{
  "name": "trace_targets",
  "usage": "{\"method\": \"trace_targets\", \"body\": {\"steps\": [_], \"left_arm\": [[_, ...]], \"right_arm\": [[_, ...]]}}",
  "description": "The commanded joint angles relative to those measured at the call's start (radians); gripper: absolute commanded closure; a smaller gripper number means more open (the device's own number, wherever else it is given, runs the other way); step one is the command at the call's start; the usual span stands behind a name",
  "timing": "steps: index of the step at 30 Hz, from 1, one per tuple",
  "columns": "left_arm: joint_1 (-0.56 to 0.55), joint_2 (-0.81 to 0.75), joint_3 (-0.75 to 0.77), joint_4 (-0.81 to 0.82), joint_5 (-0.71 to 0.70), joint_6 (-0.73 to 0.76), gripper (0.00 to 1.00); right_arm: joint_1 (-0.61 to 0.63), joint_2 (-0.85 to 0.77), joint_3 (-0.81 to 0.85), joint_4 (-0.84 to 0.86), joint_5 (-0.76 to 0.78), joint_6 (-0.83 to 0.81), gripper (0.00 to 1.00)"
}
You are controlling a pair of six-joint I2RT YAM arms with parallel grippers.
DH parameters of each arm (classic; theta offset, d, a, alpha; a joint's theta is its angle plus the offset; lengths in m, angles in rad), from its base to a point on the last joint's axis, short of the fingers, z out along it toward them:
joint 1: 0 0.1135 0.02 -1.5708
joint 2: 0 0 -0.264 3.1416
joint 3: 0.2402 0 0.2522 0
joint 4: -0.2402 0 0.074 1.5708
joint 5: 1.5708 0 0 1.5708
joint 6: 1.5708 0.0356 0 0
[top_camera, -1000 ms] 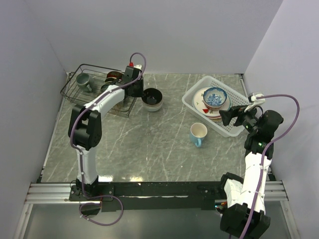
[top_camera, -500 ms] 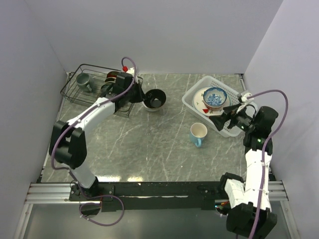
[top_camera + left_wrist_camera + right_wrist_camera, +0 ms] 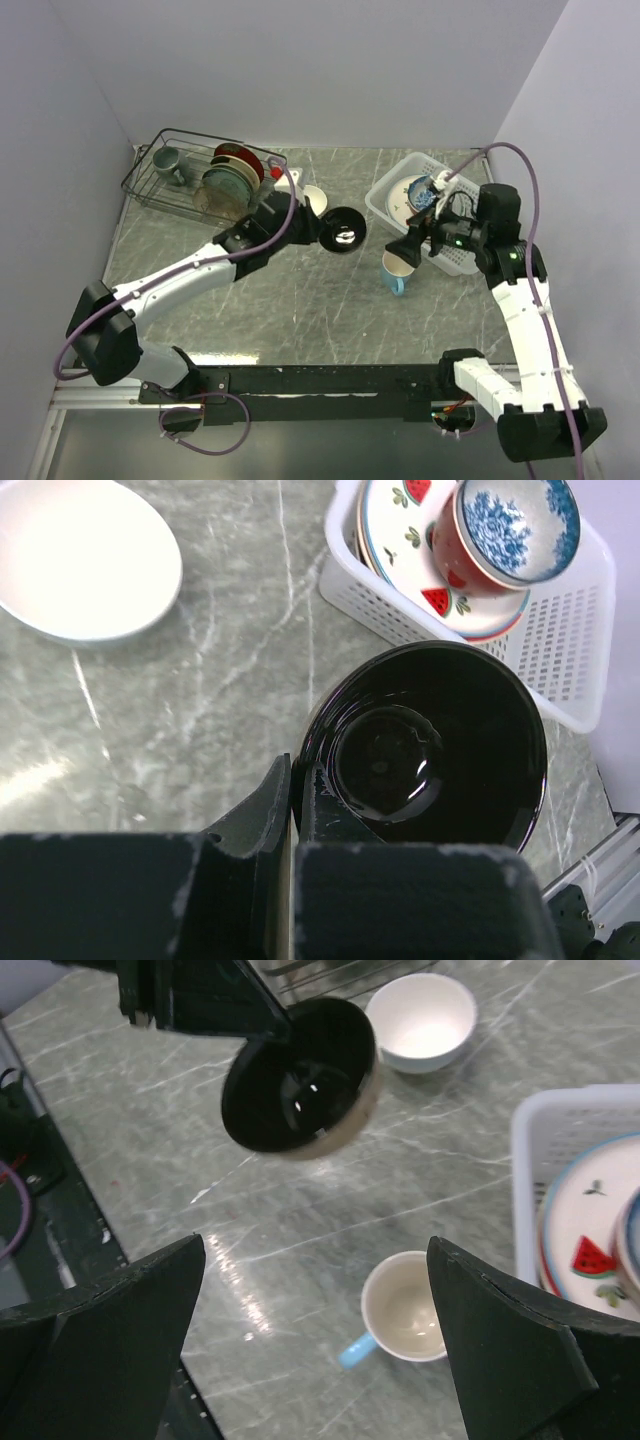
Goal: Place the mixed dishes into the plastic bin
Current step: Pick up the bowl from the center of the board.
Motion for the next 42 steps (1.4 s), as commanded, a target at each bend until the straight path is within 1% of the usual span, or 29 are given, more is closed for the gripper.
{"method": "trace_targets", "body": {"steps": [1, 3, 6, 10, 14, 15, 20, 23, 24, 25, 27, 29, 30, 32, 33, 34, 35, 37, 38, 40, 41, 42], "left_arm": [[-0.101, -0.057, -0.005, 0.145, -0.209, -0.11, 0.99], [-0.129, -0.058, -0.012, 0.148, -0.272, -0.139, 0.99], [-0.178, -0.057, -0.016, 0.146, -0.343, -0.177, 0.99], [-0.243, -0.04, -0.002, 0.123, -0.427, -0.228, 0.99], [-0.281, -0.012, 0.03, 0.106, -0.498, -0.27, 0.99], [-0.295, -0.008, 0.039, 0.077, -0.512, -0.276, 0.99], [-0.333, 0.043, 0.109, 0.002, -0.6, -0.313, 0.99], [-0.349, 0.067, 0.145, -0.024, -0.621, -0.334, 0.99], [-0.352, 0.072, 0.152, -0.033, -0.631, -0.339, 0.99], [-0.361, 0.075, 0.165, -0.035, -0.634, -0.343, 0.99], [-0.372, 0.08, 0.175, -0.039, -0.651, -0.346, 0.99], [-0.384, 0.083, 0.192, -0.043, -0.657, -0.348, 0.99], [-0.391, 0.084, 0.197, -0.044, -0.659, -0.349, 0.99], [-0.399, 0.089, 0.208, -0.041, -0.662, -0.346, 0.99], [-0.402, 0.092, 0.212, -0.043, -0.664, -0.346, 0.99], [-0.407, 0.094, 0.217, -0.043, -0.665, -0.346, 0.99], [-0.41, 0.1, 0.223, -0.046, -0.664, -0.345, 0.99], [-0.415, 0.103, 0.229, -0.041, -0.661, -0.34, 0.99], [-0.416, 0.104, 0.229, -0.033, -0.659, -0.336, 0.99], [-0.419, 0.104, 0.228, -0.026, -0.651, -0.317, 0.99], [-0.419, 0.1, 0.223, -0.012, -0.638, -0.307, 0.99], [-0.419, 0.095, 0.217, 0.0, -0.628, -0.294, 0.99]], "right_arm": [[0.103, 0.049, 0.095, -0.08, 0.105, 0.055, 0.0], [0.144, 0.068, 0.107, -0.086, 0.142, 0.071, 0.0], [0.164, 0.074, 0.11, -0.076, 0.175, 0.083, 0.0], [0.173, 0.072, 0.107, -0.059, 0.213, 0.101, 0.0], [0.176, 0.068, 0.092, -0.024, 0.268, 0.161, 0.0], [0.178, 0.069, 0.084, -0.01, 0.285, 0.173, 0.0], [0.186, 0.066, 0.06, 0.027, 0.291, 0.244, 0.0], [0.189, 0.072, 0.046, 0.045, 0.291, 0.269, 0.0], [0.195, 0.075, 0.035, 0.055, 0.308, 0.273, 0.0], [0.199, 0.086, 0.032, 0.056, 0.369, 0.276, 0.0], [0.202, 0.101, 0.027, 0.058, 0.424, 0.281, 0.0], [0.207, 0.123, 0.021, 0.061, 0.489, 0.284, 0.01], [0.209, 0.129, 0.012, 0.067, 0.503, 0.284, 0.03], [0.222, 0.14, 0.006, 0.075, 0.512, 0.284, 0.09], [0.227, 0.144, 0.003, 0.079, 0.515, 0.284, 0.16], [0.233, 0.152, 0.0, 0.081, 0.518, 0.284, 0.21], [0.236, 0.157, 0.0, 0.082, 0.518, 0.284, 0.3], [0.239, 0.169, 0.0, 0.082, 0.524, 0.284, 0.41], [0.239, 0.169, 0.0, 0.081, 0.523, 0.284, 0.55], [0.239, 0.172, 0.004, 0.079, 0.523, 0.284, 0.73], [0.241, 0.167, 0.007, 0.078, 0.529, 0.284, 0.92], [0.239, 0.164, 0.015, 0.076, 0.537, 0.284, 1.0]]}}
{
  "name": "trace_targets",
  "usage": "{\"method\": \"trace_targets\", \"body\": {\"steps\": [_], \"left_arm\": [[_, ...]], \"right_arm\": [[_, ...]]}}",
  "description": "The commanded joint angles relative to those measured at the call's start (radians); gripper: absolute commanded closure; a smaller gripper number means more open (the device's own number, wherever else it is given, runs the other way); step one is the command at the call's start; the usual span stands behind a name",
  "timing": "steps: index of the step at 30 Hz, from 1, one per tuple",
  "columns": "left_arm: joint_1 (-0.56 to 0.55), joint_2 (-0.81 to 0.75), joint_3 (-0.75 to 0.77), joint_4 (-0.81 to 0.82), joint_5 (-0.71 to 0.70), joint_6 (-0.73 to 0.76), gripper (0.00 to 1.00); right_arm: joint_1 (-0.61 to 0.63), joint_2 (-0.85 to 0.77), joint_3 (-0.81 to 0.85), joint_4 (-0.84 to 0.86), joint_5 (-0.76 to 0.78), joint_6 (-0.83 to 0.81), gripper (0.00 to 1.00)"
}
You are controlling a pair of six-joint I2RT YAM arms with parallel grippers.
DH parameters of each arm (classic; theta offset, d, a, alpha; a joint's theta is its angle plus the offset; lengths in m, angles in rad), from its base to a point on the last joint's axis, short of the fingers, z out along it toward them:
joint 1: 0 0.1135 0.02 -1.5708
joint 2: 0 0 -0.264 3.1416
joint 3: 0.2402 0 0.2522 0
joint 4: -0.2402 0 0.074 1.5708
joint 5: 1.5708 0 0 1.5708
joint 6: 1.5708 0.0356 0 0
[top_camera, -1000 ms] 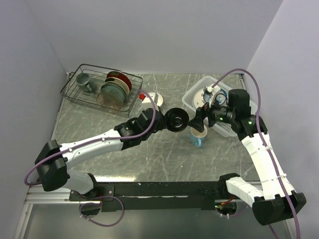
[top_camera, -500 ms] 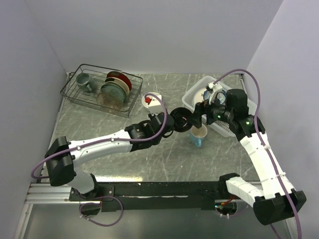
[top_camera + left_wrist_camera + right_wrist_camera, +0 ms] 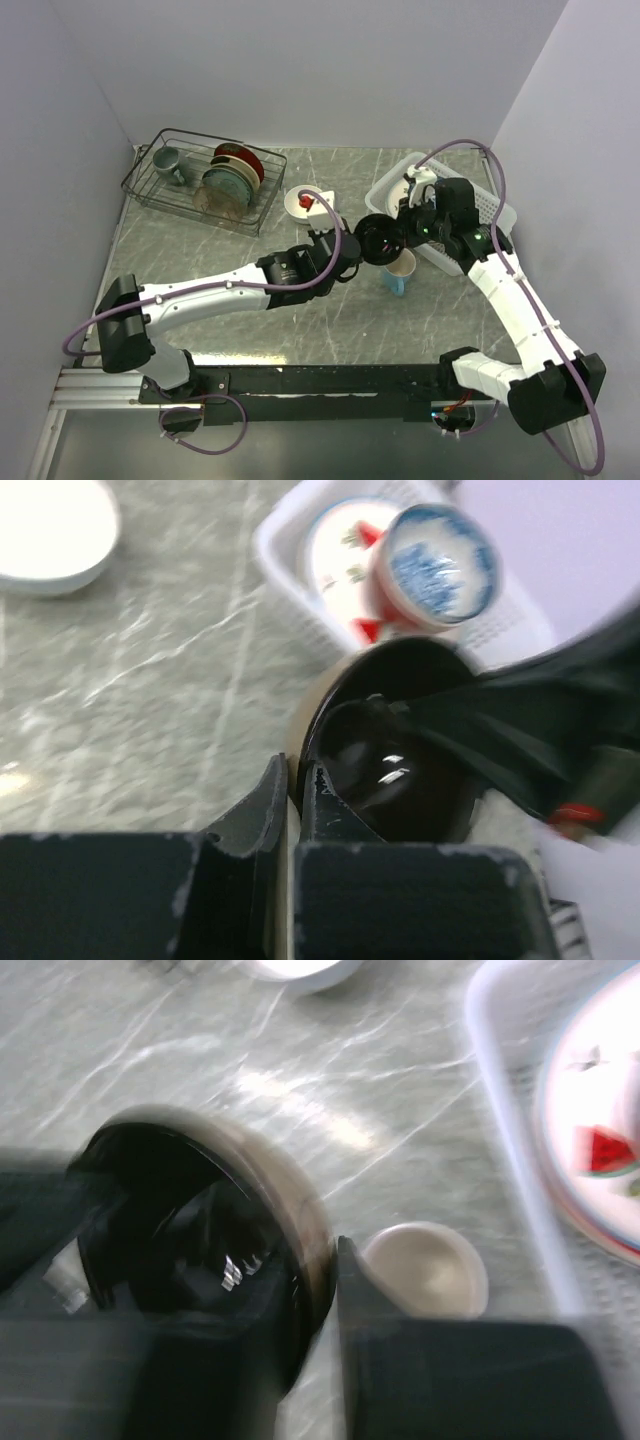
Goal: Place the mixed dishes into the plastic bin
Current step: Pick up the bowl from the center of the board.
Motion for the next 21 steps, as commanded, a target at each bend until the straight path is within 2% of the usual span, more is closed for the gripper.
{"method": "trace_targets", "body": {"steps": [1, 3, 4, 5, 7, 8, 9, 11, 14, 17, 21], "left_arm": [[-0.008, -0.027, 0.024, 0.134, -0.01, 0.037, 0.99], [-0.008, -0.06, -0.005, 0.2, 0.042, 0.082, 0.98], [-0.007, -0.076, -0.043, 0.222, 0.064, 0.134, 0.94], [-0.007, -0.108, -0.063, 0.263, 0.093, 0.161, 0.74], [0.001, -0.14, -0.121, 0.334, 0.183, 0.227, 0.49], [0.004, -0.174, -0.138, 0.349, 0.213, 0.246, 0.29], [0.015, -0.191, -0.158, 0.379, 0.272, 0.261, 0.24], [0.024, -0.233, -0.203, 0.378, 0.293, 0.283, 0.13], [0.061, -0.286, -0.255, 0.357, 0.345, 0.291, 0.05], [0.102, -0.332, -0.306, 0.326, 0.391, 0.294, 0.02], [0.165, -0.379, -0.368, 0.269, 0.414, 0.28, 0.01]], "right_arm": [[-0.004, -0.019, 0.012, 0.03, 0.034, -0.007, 1.0], [-0.015, -0.032, 0.015, 0.03, 0.027, -0.009, 1.0], [-0.024, -0.045, 0.014, 0.03, 0.004, -0.015, 1.0], [-0.035, -0.051, 0.014, 0.03, -0.015, -0.022, 1.0], [-0.082, -0.071, 0.009, 0.029, -0.096, -0.059, 1.0], [-0.098, -0.079, 0.008, 0.03, -0.12, -0.07, 1.0], [-0.139, -0.084, 0.011, 0.027, -0.154, -0.079, 1.0], [-0.182, -0.097, 0.011, 0.029, -0.209, -0.096, 1.0], [-0.251, -0.104, 0.006, 0.053, -0.211, -0.091, 1.0], [-0.305, -0.101, 0.006, 0.09, -0.171, -0.065, 1.0], [-0.342, -0.087, 0.009, 0.182, -0.03, -0.016, 1.0]]}}
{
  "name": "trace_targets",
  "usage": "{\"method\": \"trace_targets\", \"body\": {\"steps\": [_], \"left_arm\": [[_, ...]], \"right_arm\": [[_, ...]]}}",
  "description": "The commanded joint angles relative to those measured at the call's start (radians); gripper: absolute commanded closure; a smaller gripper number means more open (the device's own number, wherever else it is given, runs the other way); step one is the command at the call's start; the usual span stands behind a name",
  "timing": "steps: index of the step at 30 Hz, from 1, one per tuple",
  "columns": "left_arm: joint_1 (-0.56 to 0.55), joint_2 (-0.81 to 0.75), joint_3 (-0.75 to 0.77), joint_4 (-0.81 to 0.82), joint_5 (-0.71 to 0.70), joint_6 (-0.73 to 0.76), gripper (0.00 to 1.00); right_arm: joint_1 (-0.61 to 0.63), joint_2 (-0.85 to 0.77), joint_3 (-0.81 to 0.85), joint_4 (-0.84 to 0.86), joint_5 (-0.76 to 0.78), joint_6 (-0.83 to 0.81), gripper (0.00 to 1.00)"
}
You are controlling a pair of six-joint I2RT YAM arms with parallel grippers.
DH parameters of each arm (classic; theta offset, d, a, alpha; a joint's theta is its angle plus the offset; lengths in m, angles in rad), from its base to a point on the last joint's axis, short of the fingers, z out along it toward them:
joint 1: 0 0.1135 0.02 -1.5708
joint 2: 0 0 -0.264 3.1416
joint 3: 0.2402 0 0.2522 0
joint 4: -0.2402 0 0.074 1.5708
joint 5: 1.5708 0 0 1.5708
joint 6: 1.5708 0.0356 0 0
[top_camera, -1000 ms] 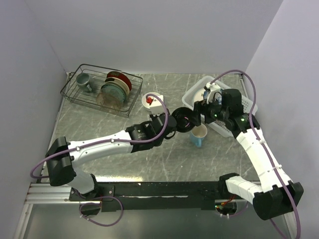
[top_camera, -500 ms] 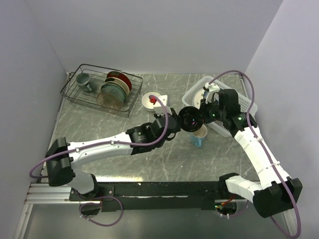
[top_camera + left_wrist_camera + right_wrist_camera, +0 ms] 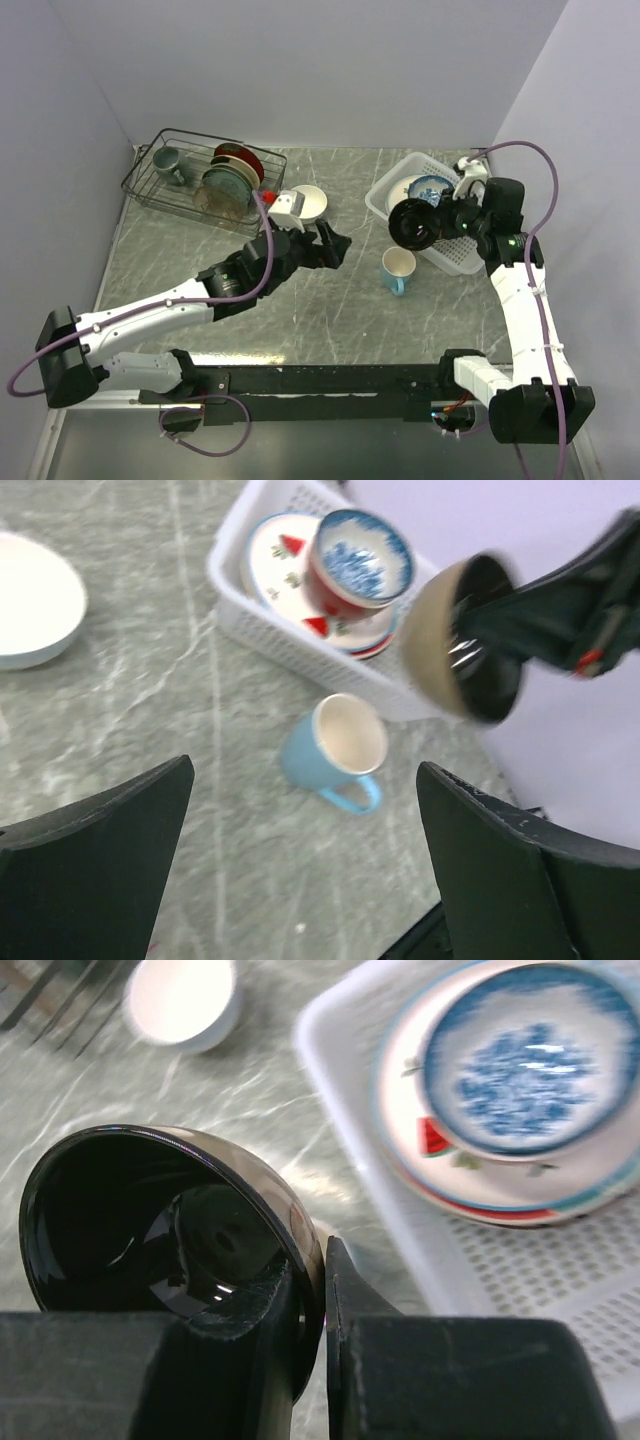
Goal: Place the mixed dishes into the plastic bin
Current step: Pick up the bowl from the center of the board, then place the bowl in the plastic bin.
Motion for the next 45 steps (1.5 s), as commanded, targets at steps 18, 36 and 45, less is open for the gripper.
{"method": "trace_targets", "body": {"steps": [18, 36, 45], "left_arm": [[0.127, -0.211, -0.334, -0.056, 0.084, -0.084, 0.01], [0.133, -0.289, -0.391, -0.1, 0.059, -0.11, 0.01], [0.133, -0.287, -0.383, -0.105, 0.058, -0.113, 0.01]], "right_arm": [[-0.102, 0.219, 0.138, 0.306, 0.287, 0.156, 1.0], [-0.116, 0.387, 0.211, 0.317, 0.296, 0.137, 0.99], [-0.119, 0.504, 0.309, 0.291, 0.322, 0.12, 0.86]]}}
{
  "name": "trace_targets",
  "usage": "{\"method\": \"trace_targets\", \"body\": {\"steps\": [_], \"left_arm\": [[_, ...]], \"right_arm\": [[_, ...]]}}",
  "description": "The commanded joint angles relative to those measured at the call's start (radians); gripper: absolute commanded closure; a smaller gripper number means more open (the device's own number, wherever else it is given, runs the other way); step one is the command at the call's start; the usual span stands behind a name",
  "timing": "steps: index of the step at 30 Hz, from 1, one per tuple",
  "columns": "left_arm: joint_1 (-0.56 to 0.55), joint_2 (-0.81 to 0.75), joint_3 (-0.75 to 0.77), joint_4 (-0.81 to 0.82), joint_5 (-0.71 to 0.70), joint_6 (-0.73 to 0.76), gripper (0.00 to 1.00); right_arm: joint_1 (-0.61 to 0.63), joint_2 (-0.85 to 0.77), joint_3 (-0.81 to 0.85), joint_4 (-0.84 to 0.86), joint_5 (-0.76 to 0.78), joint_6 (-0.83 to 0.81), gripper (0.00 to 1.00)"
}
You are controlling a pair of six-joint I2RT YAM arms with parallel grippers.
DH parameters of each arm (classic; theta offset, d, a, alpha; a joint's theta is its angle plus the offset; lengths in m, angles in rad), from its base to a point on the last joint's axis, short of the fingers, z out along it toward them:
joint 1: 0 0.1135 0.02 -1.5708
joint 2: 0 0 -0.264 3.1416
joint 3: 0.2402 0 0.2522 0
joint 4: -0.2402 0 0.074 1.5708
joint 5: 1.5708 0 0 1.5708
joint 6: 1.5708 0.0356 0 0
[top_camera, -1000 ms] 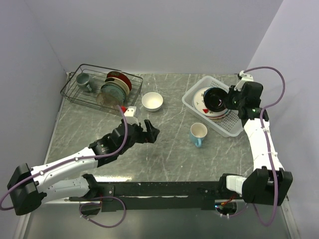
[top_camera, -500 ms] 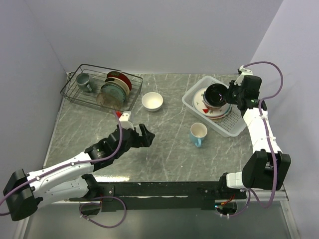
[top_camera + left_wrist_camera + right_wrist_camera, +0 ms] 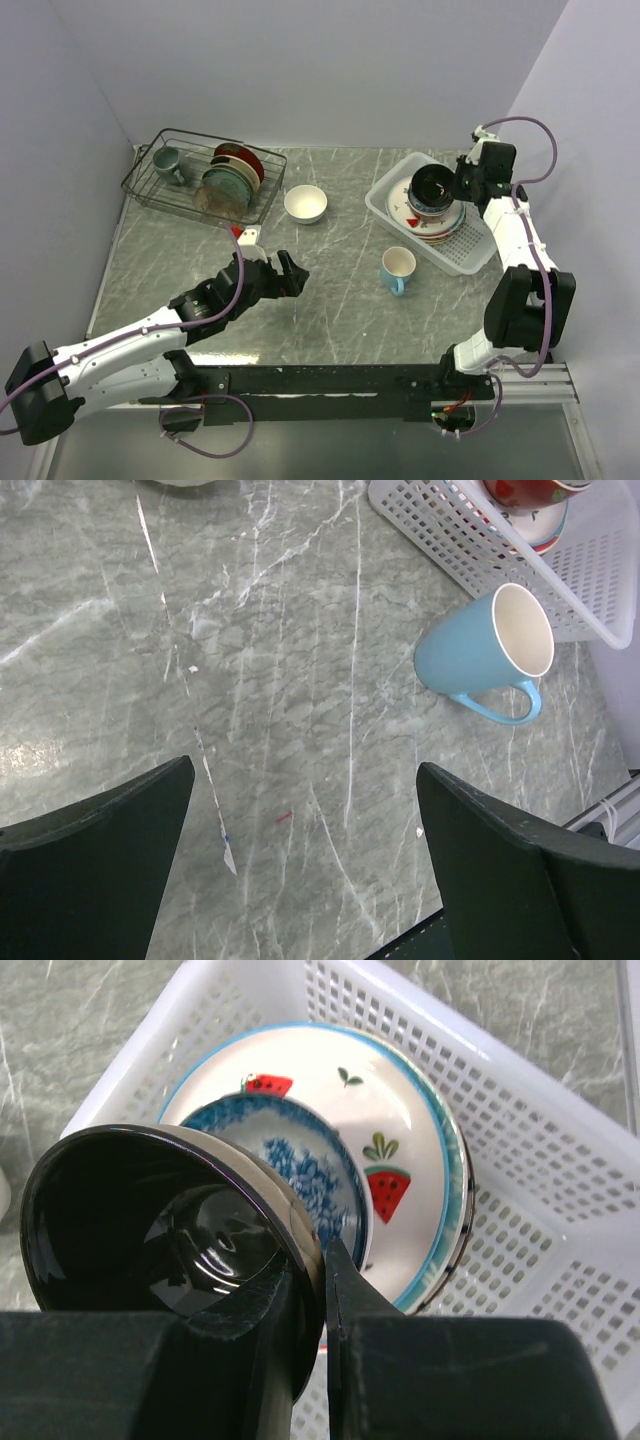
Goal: Place the mixed dishes into the plastic bin
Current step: Place the bowl in the plastic bin.
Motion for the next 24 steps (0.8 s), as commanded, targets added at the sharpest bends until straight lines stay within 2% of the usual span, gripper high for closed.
{"method": "trace_targets", "body": {"steps": [1, 7, 15, 20, 24], "left_arm": [[0.005, -0.015, 0.008, 0.006, -0.01, -0.018, 0.01], [0.008, -0.016, 0.011, 0.015, -0.002, -0.025, 0.01], [0.022, 0.016, 0.038, 0.038, 0.03, -0.024, 0.01], [0.045, 0.039, 0.066, 0.07, 0.061, -0.027, 0.01], [0.083, 0.086, 0.097, 0.101, 0.114, -0.048, 0.01]], "right_arm": [[-0.01, 0.032, 0.124, 0.06, 0.011, -0.003, 0.83], [-0.008, 0.069, 0.157, 0.038, -0.003, -0.015, 0.73], [-0.008, 0.034, 0.137, 0.035, -0.012, -0.038, 0.61], [-0.008, -0.042, 0.123, 0.038, -0.008, -0.046, 0.47], [-0.013, -0.138, 0.062, 0.055, -0.04, -0.087, 0.26]]}}
